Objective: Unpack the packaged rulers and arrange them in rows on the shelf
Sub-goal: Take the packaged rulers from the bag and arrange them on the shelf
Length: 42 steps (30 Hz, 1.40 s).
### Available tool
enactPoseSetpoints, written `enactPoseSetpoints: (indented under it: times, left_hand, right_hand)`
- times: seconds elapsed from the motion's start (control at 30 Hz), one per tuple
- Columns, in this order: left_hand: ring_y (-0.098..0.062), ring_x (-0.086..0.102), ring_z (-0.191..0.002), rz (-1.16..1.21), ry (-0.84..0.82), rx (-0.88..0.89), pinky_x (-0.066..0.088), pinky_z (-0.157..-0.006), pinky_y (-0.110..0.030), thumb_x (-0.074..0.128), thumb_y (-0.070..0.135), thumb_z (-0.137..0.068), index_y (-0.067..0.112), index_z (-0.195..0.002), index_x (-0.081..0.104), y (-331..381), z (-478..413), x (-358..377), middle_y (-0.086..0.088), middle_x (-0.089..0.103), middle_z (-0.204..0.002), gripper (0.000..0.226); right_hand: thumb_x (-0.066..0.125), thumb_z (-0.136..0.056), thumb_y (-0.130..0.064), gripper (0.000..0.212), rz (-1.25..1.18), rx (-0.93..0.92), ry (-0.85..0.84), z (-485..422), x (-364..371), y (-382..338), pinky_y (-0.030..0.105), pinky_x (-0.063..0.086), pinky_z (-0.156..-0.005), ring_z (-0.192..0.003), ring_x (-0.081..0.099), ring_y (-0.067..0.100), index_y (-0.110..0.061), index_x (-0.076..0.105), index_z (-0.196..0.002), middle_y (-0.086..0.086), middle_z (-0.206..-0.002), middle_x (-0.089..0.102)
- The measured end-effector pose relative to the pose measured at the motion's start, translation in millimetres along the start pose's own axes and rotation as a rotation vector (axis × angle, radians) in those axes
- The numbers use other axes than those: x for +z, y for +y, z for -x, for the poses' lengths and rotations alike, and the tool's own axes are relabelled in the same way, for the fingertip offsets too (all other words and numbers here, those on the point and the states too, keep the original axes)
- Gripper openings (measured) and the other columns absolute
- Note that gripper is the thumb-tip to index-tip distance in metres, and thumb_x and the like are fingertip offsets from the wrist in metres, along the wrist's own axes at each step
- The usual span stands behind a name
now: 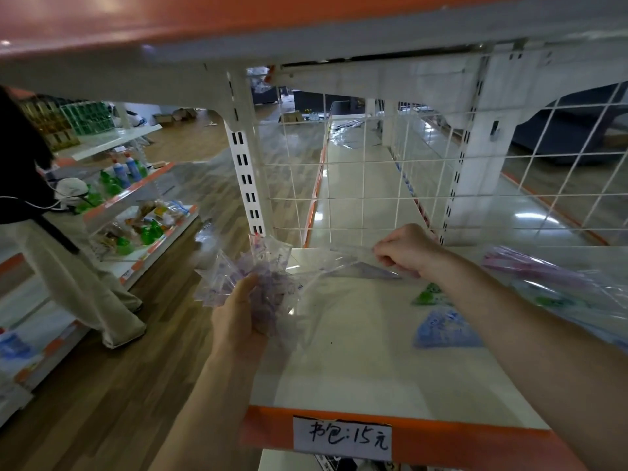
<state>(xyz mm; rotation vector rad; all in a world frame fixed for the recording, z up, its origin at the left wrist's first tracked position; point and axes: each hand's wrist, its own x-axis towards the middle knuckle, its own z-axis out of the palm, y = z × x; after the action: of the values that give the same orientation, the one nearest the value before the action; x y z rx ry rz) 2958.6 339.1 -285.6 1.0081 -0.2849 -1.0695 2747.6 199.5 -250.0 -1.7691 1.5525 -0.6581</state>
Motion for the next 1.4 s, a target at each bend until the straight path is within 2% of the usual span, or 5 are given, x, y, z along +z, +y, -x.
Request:
enactPoseSetpoints:
  times: [0.13, 0.27, 0.73, 1.07, 1.4]
  left_hand:
    - [-0.012, 0.062, -0.055, 0.005, -0.008, -0.016, 0.052, -0.051, -0.023, 0.062, 0.009, -0.086, 0.012, -0.099, 0.066, -1, 0, 1, -0.004, 0.068, -0.075, 0.014]
    - [-0.012, 0.066, -0.06, 0.034, -0.02, -0.033, 0.056, -0.057, -0.024, 0.061, 0.008, -0.088, 0.01, -0.105, 0.065, -1, 1, 4, -0.005, 0.069, -0.082, 0.018]
    - [-0.011, 0.061, -0.049, -0.005, -0.062, -0.028, 0.05, -0.044, -0.021, 0.058, 0.008, -0.088, 0.006, -0.121, 0.059, -1, 4, 8, -0.004, 0.064, -0.073, 0.033]
    - [-0.014, 0.066, -0.054, 0.008, -0.088, -0.027, 0.051, -0.044, -0.02, 0.056, 0.005, -0.089, 0.0, -0.118, 0.06, 0, 8, 8, -0.012, 0.066, -0.085, 0.029]
    - [-0.014, 0.064, -0.052, 0.006, -0.084, -0.019, 0.049, -0.042, -0.02, 0.058, 0.003, -0.087, 0.001, -0.107, 0.063, 0, 6, 7, -0.008, 0.068, -0.073, 0.021]
  right_hand:
    - [0.052, -0.078, -0.012, 0.011, 0.431, -0.039, 0.01, -1, 2, 5, 0.025, 0.039, -0.061, -0.076, 0.058, 0.025, -0.006, 0.061, -0.078, 0.013, -0.077, 0.055]
    - [0.061, -0.084, -0.034, 0.041, 0.538, -0.243, -0.072, 12, 19, -6, 0.032, 0.041, -0.093, -0.12, 0.051, 0.028, -0.022, 0.061, -0.123, 0.008, -0.127, 0.057]
    - [0.054, -0.09, -0.028, 0.025, 0.594, -0.352, 0.031, 14, 40, 5, 0.033, 0.043, -0.087, -0.107, 0.055, 0.027, -0.013, 0.061, -0.109, 0.009, -0.114, 0.058]
    - [0.053, -0.078, -0.064, 0.072, 0.717, -0.216, -0.137, 2, 40, -13, 0.041, 0.035, -0.098, -0.126, 0.038, 0.028, -0.018, 0.045, -0.132, 0.008, -0.134, 0.043]
    - [0.048, -0.089, -0.052, 0.056, 0.74, -0.275, -0.273, -1, 33, -30, 0.037, 0.035, -0.098, -0.129, 0.038, 0.027, -0.03, 0.04, -0.14, 0.006, -0.143, 0.037]
